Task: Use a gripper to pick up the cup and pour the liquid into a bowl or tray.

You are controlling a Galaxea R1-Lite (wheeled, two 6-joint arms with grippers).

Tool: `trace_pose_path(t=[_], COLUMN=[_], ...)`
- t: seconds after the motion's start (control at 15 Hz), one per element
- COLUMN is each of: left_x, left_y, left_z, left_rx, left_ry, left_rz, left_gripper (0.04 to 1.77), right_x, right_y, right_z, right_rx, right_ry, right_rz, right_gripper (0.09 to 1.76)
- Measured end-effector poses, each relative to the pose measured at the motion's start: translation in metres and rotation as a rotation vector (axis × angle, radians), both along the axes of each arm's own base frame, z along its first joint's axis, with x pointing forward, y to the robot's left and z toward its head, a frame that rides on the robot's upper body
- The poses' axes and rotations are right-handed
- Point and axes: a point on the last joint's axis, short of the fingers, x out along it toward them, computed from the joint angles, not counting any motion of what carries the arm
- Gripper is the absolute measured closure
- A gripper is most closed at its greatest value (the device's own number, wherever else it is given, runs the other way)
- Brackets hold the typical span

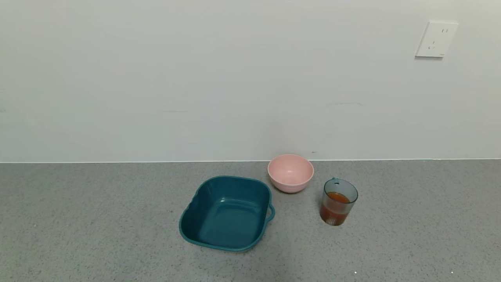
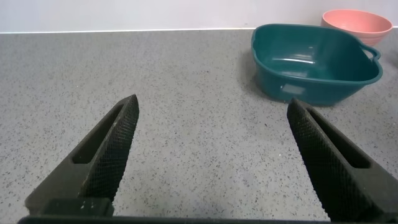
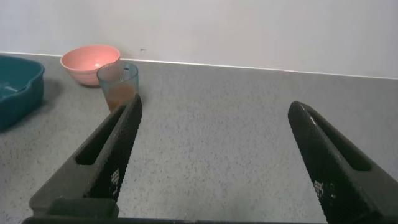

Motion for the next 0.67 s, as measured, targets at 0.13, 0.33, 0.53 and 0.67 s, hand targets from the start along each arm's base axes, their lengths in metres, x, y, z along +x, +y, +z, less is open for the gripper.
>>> trace_pose_path(t=[0.13,0.33,0.53,0.67], left_x=[0.000,0.000,0.000,0.000], left_y=[0.000,0.000,0.000,0.000], left_z=[0.000,0.000,0.000,0.000], left_rx=[0.000,0.000,0.000,0.000], left_ry=[0.000,0.000,0.000,0.000], left_rz=[0.000,0.000,0.000,0.000], left_gripper=[0.09,0.09,0.09,0.09], right_x=[0.009,0.033,0.064,0.086], right_y=[0.000,0.001,0.004,0.005], right_z=[0.023,0.051,0.063,0.064], right_rx=[-0.009,-0.013,-0.012,-0.009], right_ry=[0.018,0.080,0.174,0.230], right_rz=[0.014,0.059,0.123,0.146], right_gripper=[0.14,0.14,0.14,0.14])
